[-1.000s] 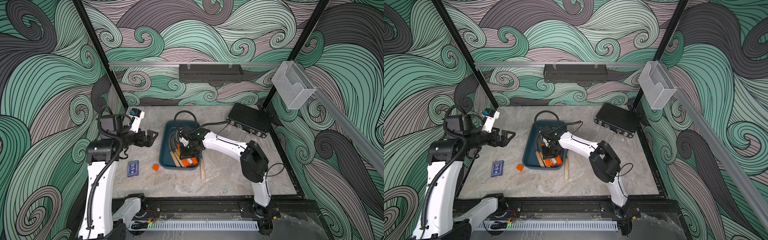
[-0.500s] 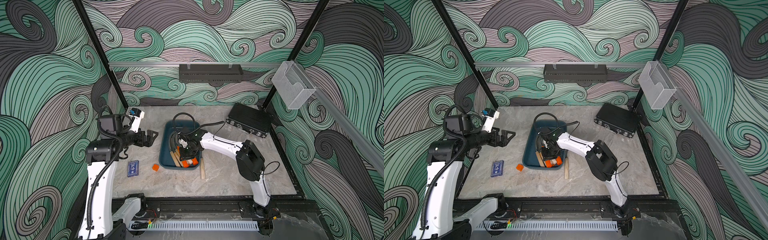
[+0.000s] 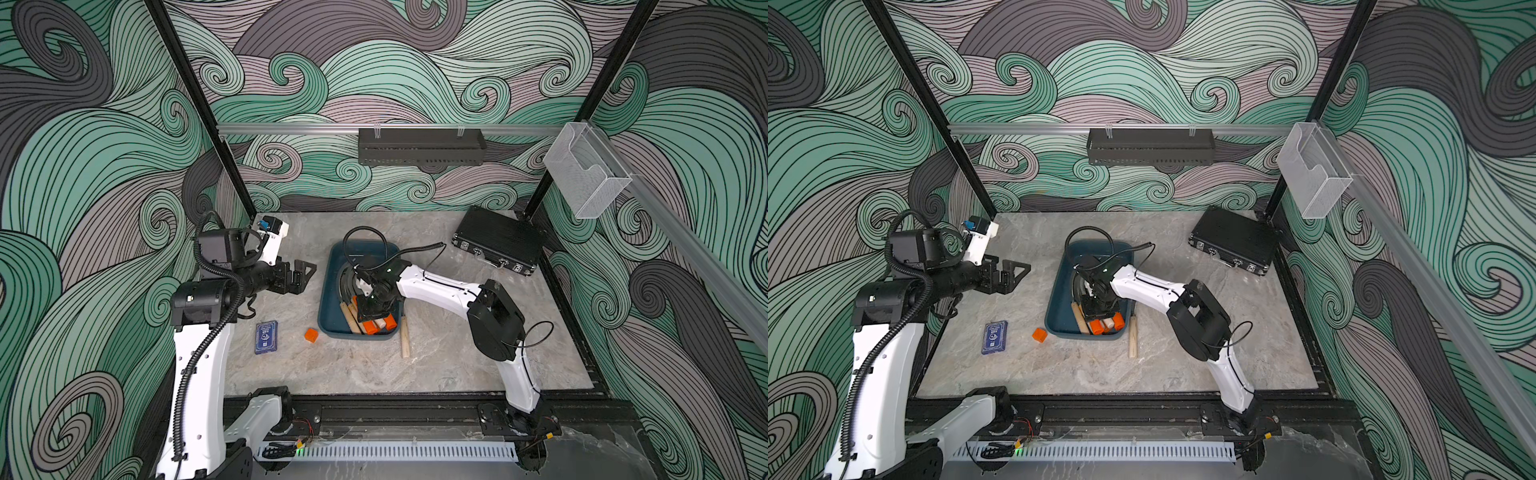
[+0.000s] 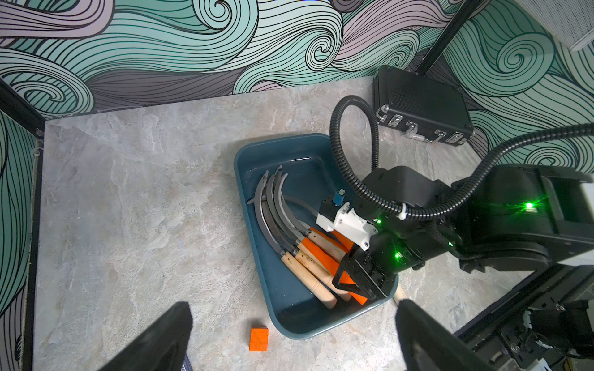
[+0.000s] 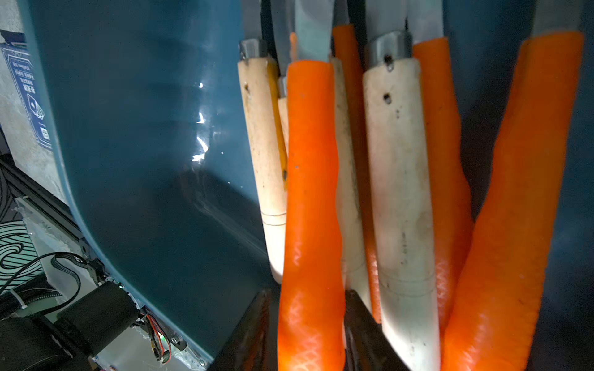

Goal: Put small sickles into storage boxes
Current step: Place the sickle in the storage box.

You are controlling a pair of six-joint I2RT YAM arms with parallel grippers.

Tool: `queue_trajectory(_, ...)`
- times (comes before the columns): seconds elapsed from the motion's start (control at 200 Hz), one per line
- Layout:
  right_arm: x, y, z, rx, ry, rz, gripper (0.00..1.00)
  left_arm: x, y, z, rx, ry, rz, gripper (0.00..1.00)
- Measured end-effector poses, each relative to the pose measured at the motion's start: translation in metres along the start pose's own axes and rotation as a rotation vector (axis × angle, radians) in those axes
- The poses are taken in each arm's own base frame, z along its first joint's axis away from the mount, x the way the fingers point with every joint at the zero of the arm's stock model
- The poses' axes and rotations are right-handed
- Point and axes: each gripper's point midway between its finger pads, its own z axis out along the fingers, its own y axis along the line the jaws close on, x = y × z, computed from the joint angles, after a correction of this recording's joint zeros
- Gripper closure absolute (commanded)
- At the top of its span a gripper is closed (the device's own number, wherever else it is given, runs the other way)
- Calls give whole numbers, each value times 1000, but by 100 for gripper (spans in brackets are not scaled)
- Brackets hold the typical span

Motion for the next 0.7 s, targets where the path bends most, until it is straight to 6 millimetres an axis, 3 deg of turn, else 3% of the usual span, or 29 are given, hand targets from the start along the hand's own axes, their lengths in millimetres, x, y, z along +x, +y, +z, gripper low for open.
queue_trajectory(0.16,0,-3,-2,28,-13,-5,56,-2,-1,-2,-1,-6,4,1)
queue_trajectory(0.25,-4,-4,-14,49,-51,-17,56,-4,-1,-4,-4,-10,7,1)
queue_trajectory(0.41,-9,-2,-65,77,-185,-60,57,-4,0,-6,-12,-11,18,1)
queue_trajectory(0.57,0,-9,-121,112,-321,-89,57,-3,0,-6,-14,-6,20,1)
queue_trajectory(0.7,21,-30,-137,167,-359,-85,58,-3,0,-6,-14,-6,20,1)
